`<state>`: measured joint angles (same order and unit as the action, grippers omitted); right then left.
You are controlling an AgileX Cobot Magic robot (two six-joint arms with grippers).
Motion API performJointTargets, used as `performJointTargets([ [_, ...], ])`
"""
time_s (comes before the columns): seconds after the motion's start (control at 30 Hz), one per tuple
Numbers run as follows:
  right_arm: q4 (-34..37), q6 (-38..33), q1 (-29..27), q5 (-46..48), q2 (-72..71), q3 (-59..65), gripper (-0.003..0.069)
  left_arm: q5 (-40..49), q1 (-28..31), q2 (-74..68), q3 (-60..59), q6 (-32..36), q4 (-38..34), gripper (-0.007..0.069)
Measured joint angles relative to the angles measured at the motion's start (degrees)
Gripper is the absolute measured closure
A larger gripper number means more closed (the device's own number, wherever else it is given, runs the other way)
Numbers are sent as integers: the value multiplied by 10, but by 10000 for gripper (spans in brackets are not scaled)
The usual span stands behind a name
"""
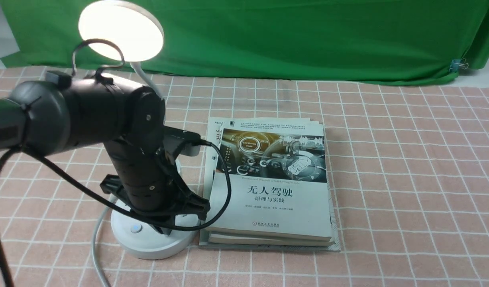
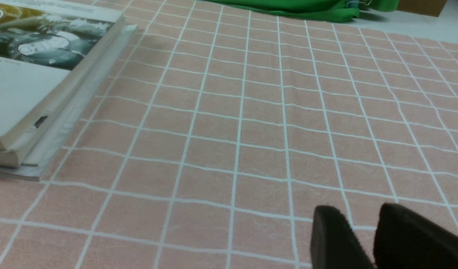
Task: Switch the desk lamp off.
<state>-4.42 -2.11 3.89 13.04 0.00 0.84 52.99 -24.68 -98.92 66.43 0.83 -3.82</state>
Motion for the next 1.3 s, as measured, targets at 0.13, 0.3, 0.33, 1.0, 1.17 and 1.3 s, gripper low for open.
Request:
performJointTargets([
  [0.13,0,0,0,0,0,0,419,0,0,27,0,0,-1,619],
  [0.3,0,0,0,0,0,0,419,-3,0,17,0,-1,-1,619],
  [0.33,0,0,0,0,0,0,419,-6,0,13,0,-1,-1,619],
  [1.0,0,0,0,0,0,0,419,-9,0,70,-26,2,-10,619],
  [1.17,0,0,0,0,0,0,419,-65,0,220,-125,1,-27,619],
  [1.3,0,0,0,0,0,0,419,-171,0,367,-238,0,-52,619],
])
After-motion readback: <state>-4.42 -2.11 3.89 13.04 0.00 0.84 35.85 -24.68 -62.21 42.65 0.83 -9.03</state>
